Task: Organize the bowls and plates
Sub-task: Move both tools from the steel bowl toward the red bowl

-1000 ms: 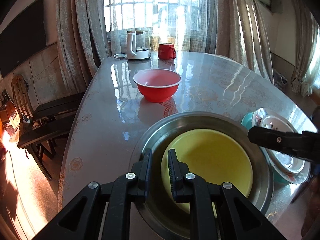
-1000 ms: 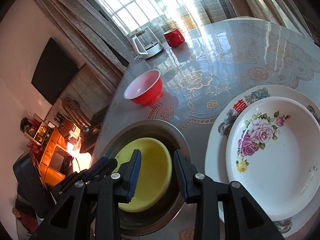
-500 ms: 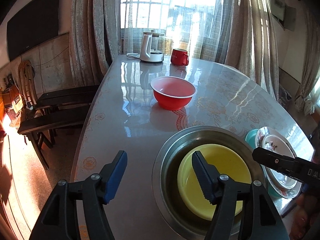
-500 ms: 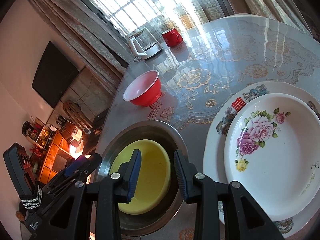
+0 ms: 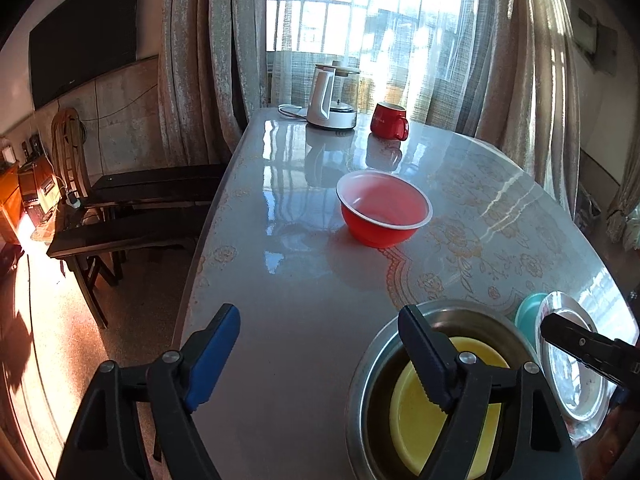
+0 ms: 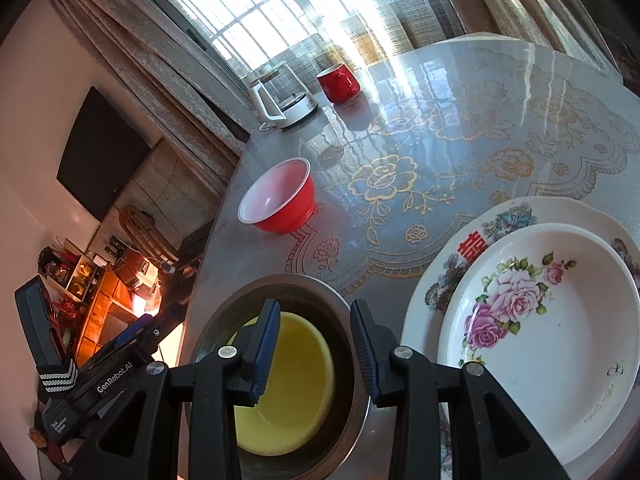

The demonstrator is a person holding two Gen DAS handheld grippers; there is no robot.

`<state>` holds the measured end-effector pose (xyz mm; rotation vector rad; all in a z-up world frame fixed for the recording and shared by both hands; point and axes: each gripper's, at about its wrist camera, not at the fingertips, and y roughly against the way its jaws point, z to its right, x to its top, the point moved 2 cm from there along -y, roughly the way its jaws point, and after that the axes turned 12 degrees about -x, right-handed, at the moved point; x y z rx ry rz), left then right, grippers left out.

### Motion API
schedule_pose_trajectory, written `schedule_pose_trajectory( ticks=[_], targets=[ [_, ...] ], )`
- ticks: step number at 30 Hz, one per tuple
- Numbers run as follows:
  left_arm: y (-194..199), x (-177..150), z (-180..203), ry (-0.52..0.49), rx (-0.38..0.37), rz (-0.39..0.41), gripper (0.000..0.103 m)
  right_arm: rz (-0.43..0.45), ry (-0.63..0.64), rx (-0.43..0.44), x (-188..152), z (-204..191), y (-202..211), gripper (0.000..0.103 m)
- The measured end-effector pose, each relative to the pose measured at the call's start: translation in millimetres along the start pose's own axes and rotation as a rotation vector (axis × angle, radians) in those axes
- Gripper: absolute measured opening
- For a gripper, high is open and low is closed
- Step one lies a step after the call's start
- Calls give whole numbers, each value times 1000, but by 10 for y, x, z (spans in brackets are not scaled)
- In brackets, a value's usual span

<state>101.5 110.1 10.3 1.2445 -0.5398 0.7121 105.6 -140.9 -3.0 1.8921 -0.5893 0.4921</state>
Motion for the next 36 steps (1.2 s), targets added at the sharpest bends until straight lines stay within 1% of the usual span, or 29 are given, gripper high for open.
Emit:
schedule_pose_trajectory(
  ticks=[3,8,14,25,34,36],
  targets=[
    [-63,73,-34,6,15,-5,82,2,4,-11,74,-25,-34,37],
    [-159,157,-100,40,-2,-13,82,-11,8,-27,161,-72,-126,37],
    [-302,269,-148,45,6,-22,83,-25,22,-46,257,-116,-213,37],
    [-706,601,-254,90,26,-25,84,-66,54,-73,409,-213,-388,37],
    [-1139,829,-330,90,-14,-74,84,-96,48,-84,598,-217,-562,38],
    [-1188,863,-348,84,-35,-73,84,-100,48,-85,637,-215,-597,38]
  ],
)
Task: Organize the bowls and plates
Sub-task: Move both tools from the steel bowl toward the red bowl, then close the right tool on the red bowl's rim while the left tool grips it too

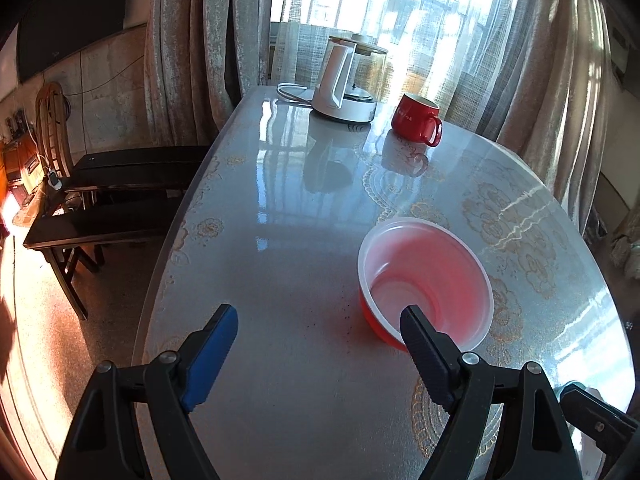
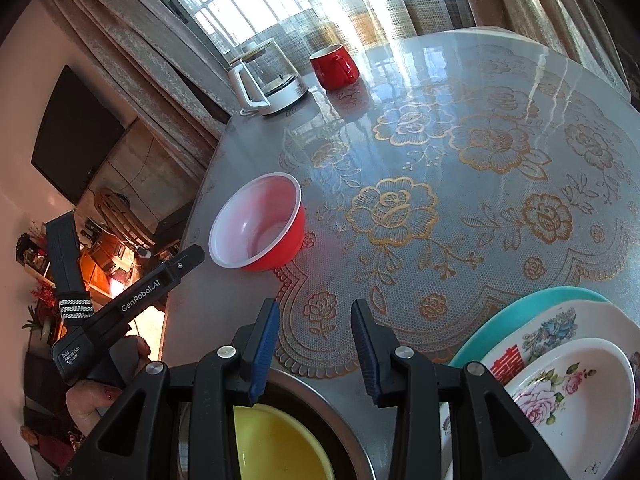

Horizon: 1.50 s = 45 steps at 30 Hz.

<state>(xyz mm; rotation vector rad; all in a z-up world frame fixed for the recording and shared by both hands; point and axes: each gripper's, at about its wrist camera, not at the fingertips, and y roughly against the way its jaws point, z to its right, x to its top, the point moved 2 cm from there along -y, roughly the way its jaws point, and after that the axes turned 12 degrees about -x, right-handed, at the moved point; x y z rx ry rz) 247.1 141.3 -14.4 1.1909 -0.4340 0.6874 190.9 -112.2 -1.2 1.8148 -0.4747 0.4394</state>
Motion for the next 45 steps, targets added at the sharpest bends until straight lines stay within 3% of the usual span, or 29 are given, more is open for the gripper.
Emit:
schedule_pose_trajectory(
  ticks=[6,10,19,32,36,40,43,45],
  targets=[
    [-139,65,-35,10,-92,-40,85,-22,-8,-2,150,-18,-154,38],
    [-211,44,-26,-36,-73,-64,85,-28,4,-15,271,-78,-275,38],
    [-310,10,-44,-46,-137,-69,85,-53,29,-8,516,-307,-588,38],
    [-393,-2,17,-70,-121,-46,80,-94,27,-29,569,-430,-929,38],
    [-392,5,-10,-59,-112,-34,76,-91,18,-24,572,-414,-972,37],
    [-399,1,-17,-59,-103,-30,70,-94,35,-15,559,-424,-985,28],
    [-417,-13,-9,-61,-113,-35,63,-96,46,-2,544,-449,-985,24],
    [-421,-20,11,-68,-119,-35,51,-95,51,3,535,-464,-975,22]
  ],
)
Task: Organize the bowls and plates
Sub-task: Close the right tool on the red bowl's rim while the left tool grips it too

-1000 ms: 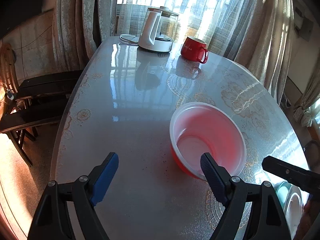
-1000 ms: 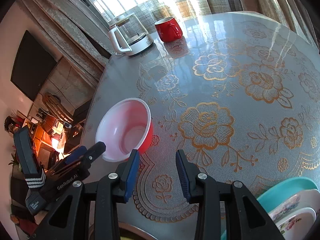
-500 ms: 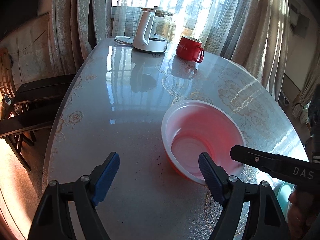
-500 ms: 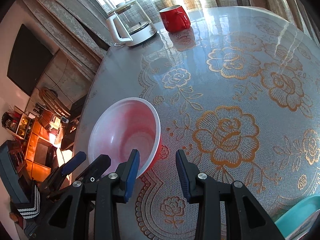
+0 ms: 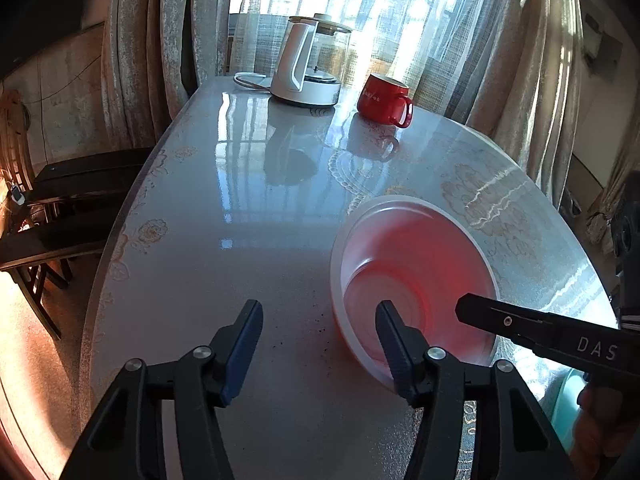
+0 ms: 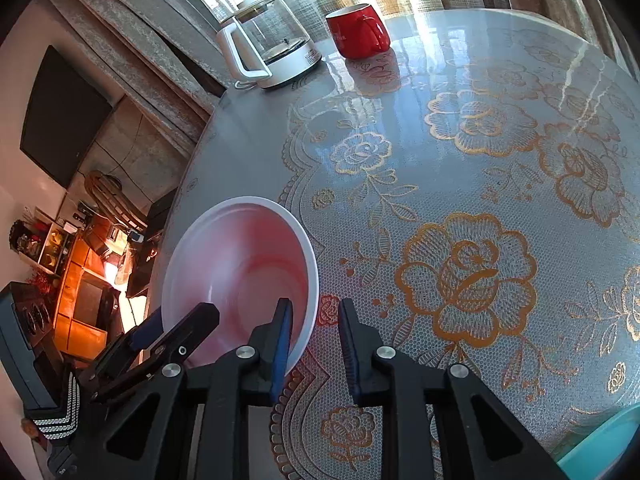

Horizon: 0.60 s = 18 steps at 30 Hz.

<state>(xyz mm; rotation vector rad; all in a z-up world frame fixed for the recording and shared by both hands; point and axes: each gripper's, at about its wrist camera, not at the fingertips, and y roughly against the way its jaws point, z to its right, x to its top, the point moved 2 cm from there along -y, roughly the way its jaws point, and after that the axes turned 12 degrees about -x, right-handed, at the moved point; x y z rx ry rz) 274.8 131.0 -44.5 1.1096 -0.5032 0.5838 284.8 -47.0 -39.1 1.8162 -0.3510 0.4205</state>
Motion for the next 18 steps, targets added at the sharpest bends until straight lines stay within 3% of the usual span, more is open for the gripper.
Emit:
schedule_pose_trajectory(
  ticks=[12,18],
  targets=[
    [-64,-69,116,-64,-30,-14,17,1,3,33,-35,-27,33,13],
    [-24,-100,163,-93,-45,-1,15,14,-19,37,-70,34,115,13]
  ],
)
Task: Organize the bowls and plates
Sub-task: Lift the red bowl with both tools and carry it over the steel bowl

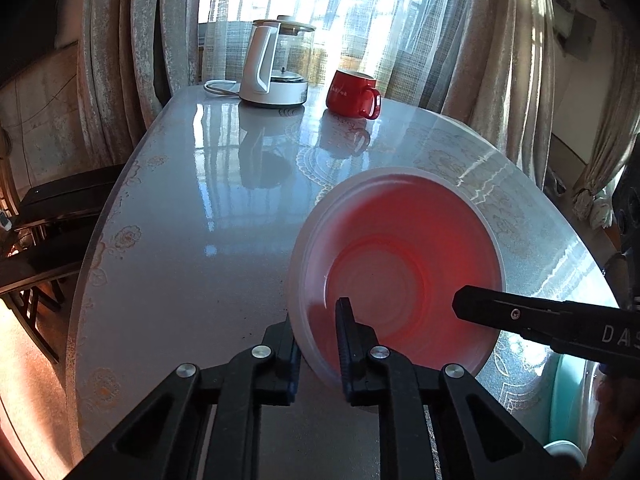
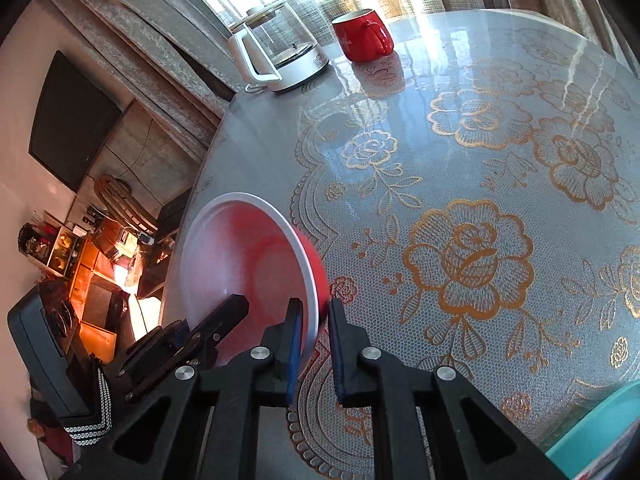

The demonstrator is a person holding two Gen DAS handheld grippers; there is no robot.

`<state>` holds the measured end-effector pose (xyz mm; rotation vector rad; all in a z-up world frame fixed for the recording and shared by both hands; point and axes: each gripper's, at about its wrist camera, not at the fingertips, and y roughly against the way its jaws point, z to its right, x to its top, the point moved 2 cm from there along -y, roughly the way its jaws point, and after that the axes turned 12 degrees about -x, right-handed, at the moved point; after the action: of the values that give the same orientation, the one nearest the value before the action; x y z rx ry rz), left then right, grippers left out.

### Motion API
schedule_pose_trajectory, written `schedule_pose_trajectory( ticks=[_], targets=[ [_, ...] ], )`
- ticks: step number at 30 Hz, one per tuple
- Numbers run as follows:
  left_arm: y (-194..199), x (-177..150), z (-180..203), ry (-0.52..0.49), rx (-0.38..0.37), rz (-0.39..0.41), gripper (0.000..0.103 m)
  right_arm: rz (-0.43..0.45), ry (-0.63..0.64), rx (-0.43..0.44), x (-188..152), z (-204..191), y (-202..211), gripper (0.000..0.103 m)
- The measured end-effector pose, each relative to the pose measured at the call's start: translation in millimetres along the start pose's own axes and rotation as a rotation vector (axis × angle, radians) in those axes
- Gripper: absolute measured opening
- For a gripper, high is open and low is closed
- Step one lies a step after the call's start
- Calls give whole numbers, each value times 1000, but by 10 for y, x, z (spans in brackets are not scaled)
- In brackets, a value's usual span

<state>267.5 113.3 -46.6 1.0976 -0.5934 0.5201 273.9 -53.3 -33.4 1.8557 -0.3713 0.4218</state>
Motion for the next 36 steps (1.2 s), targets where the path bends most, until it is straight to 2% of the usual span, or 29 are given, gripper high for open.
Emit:
schedule_pose_trajectory(
  ticks=[4,13,19,26,36],
  targets=[
    [89,-2,56,-32,7,31,14,10,-23,11,-75,44,98,13],
    [527,23,290,-127,-16,192,13,95,-27,45,-217,8,530,13],
    [733,-41,407,-121,-58,212,13,126,-26,56,-378,39,759,13],
    [1032,-241,644,-175,1,232,14,153,-24,90,-572,57,921,13],
    [1241,-624,838,-158,-16,216,15,161,-30,131,-942,205,1158,13]
  ],
)
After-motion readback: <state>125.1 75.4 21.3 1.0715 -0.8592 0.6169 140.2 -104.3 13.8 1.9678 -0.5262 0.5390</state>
